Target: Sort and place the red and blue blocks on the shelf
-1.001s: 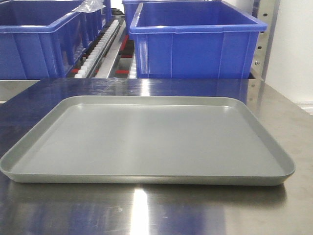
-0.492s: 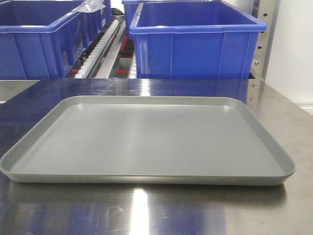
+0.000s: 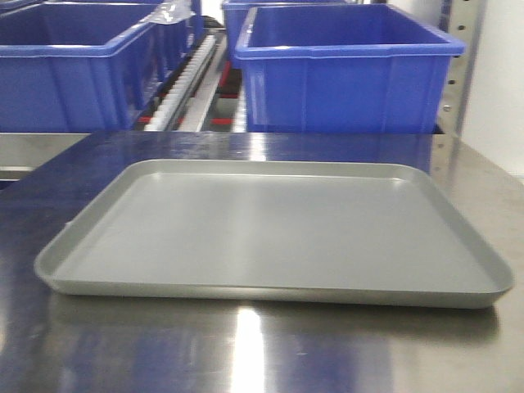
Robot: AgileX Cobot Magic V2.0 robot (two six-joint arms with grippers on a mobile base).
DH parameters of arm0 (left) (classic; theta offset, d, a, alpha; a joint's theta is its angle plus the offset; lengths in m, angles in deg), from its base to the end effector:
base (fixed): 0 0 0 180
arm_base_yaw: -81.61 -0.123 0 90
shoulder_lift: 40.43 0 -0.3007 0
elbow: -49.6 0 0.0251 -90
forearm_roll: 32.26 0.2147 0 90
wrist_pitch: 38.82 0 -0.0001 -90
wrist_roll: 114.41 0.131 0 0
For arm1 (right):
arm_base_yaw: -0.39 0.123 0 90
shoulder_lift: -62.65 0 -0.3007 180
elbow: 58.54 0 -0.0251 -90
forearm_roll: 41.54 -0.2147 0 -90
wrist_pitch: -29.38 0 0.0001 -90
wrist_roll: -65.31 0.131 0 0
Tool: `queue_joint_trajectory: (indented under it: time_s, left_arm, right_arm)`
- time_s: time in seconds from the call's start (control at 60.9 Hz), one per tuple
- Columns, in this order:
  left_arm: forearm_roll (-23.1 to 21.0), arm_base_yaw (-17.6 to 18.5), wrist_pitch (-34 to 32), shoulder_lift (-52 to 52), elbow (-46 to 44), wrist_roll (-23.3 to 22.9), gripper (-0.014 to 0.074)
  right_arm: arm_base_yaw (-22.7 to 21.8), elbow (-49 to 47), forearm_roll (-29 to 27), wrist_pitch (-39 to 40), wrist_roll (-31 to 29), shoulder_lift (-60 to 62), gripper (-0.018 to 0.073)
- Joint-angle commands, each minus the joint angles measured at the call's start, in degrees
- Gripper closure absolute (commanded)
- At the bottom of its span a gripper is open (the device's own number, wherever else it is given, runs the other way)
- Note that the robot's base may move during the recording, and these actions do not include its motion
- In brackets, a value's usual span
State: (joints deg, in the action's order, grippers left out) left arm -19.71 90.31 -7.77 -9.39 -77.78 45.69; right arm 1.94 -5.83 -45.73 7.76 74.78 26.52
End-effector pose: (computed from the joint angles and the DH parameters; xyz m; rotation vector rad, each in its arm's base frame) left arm 0.0732 0.0037 0.2735 -0.0794 1.9881 -0.0890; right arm 0.0938 0.0061 0.2840 0.1809 1.9235 0.2000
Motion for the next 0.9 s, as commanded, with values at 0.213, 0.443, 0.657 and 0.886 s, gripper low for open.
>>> queue_joint_trajectory:
  time_s: [0.213,0.443,0.657,0.886]
  left_arm:
    - [0.6,0.0,-4.3,0.5,-1.7,0.1,0.0463]
    - [0.6,0.0,-4.3,0.5,-1.7,0.1,0.0463]
    - [0.6,0.0,-4.3,0.5,-1.7,0.1,0.0463]
    - [0.6,0.0,-4.3,0.5,-1.7,0.1,0.0463]
  right_arm:
    - [-0.4,-1.7,0.5,5.0,-0.2,-0.1,0.0503]
    - [-0.4,-1.7,0.5,5.0,-0.2,-0.1,0.0503]
    - [-0.4,-1.7,0.5,5.0,-0.2,-0.1,0.0503]
    - [-0.4,-1.7,0.5,5.0,-0.2,-0.1,0.0503]
